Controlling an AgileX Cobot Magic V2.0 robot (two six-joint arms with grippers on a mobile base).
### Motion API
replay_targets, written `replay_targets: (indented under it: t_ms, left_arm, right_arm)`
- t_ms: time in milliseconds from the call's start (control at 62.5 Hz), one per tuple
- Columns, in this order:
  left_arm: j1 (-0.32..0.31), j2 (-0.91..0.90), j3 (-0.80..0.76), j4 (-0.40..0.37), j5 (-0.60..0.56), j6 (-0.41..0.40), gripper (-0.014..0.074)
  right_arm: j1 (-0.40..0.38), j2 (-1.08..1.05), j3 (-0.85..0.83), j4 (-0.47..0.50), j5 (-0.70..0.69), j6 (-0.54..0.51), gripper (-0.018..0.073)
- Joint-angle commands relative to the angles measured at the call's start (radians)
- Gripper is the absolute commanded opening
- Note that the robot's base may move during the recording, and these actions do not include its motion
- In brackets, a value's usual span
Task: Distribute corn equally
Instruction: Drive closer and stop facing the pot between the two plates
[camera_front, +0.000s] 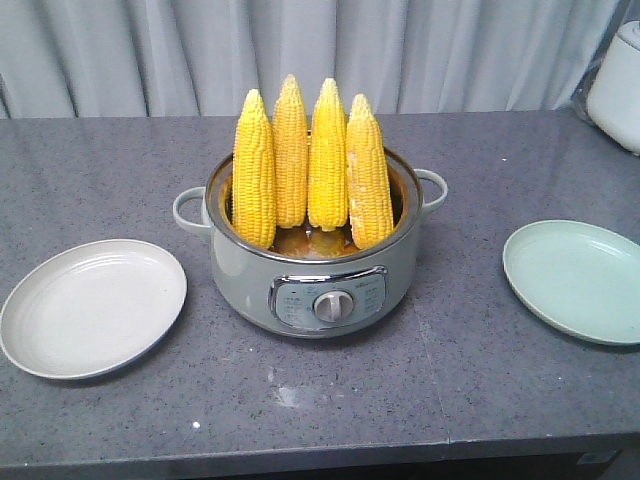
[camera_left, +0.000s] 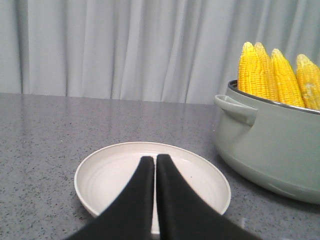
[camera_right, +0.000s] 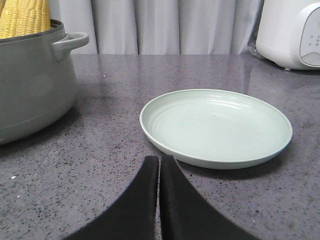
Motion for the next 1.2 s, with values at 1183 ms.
replay_targets:
  t_ms: [1183]
  left_arm:
    - [-0.004, 0.015, -0.002, -0.013, -0.703, -0.013, -0.0006]
  right_arm:
    - [0.001, 0.015, 0.008, 0.827, -0.152, 0.021, -0.0006]
